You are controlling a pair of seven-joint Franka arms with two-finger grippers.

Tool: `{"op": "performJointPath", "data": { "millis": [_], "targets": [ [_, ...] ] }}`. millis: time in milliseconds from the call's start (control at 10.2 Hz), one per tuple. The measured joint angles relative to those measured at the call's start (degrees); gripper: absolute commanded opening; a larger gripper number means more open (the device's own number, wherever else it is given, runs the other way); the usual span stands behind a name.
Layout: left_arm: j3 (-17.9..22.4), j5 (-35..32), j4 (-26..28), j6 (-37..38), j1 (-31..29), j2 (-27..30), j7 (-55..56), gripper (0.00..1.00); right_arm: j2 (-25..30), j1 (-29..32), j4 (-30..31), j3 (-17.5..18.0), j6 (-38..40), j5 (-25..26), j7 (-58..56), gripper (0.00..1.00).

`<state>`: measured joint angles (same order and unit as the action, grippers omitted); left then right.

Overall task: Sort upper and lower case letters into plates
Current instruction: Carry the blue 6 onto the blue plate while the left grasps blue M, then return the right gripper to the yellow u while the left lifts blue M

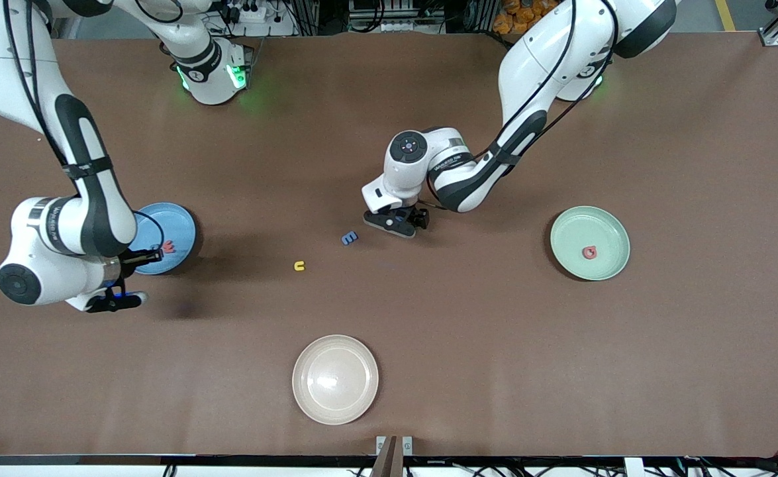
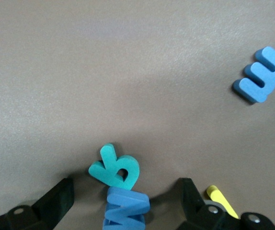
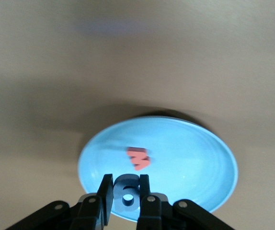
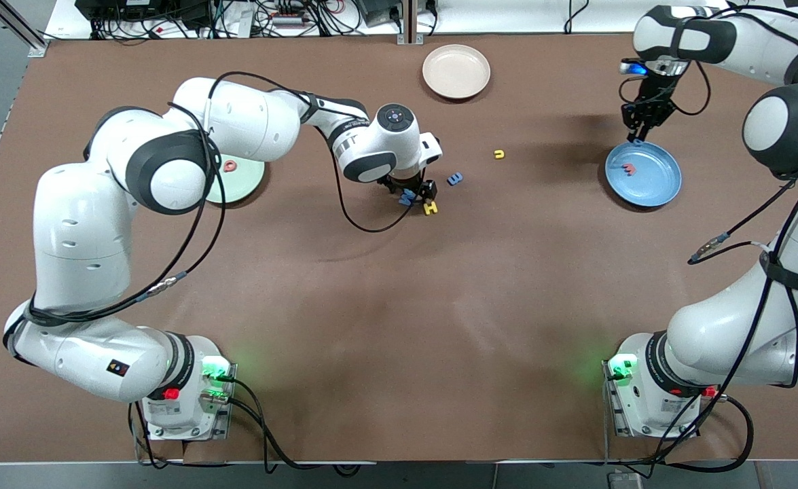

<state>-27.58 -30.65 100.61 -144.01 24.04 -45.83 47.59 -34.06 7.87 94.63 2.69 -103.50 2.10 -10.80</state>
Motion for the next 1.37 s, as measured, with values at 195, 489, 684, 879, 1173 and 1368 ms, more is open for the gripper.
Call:
{"op": "performJointPath", "data": {
  "millis": [195,489,684,879,1173,1368],
  "targets": [
    [0.02,-0.02,0.03,0.08,-0.03,0.06,0.00,0.91,-0.47,0.56,0.45,0.06,-0.14,0.10,-0.41,0.84],
    [-0.04,-0.02,-0.02,0.46,-0.01,0.18,0.00,0.87,-0.74,0.47,0.51,0.42,-0.56,0.00,-0.41,0.91],
    [-0.10,-0.02,-0.09,1.09,0.00,0.33,0.00,0.81,-0.74,0.02,0.51,0.74,-0.57,-0.66,-0.37,0.90],
    [-0.12,-0.02,-0.12,1.48,0.00,0.59,0.00,0.74,-0.75,-0.76,0.52,1.12,-0.59,-5.97,0.17,0.90],
    [-0.20,-0.02,-0.16,1.75,-0.02,0.83,0.00,0.36,-0.75,-5.61,0.20,1.44,-1.06,-10.80,10.08,0.90],
    [-0.29,-0.02,-0.47,3.48,-0.06,1.26,0.00,0.28,-0.74,-10.67,-0.05,1.50,-2.88,-14.48,16.74,0.83]
  ]
}}
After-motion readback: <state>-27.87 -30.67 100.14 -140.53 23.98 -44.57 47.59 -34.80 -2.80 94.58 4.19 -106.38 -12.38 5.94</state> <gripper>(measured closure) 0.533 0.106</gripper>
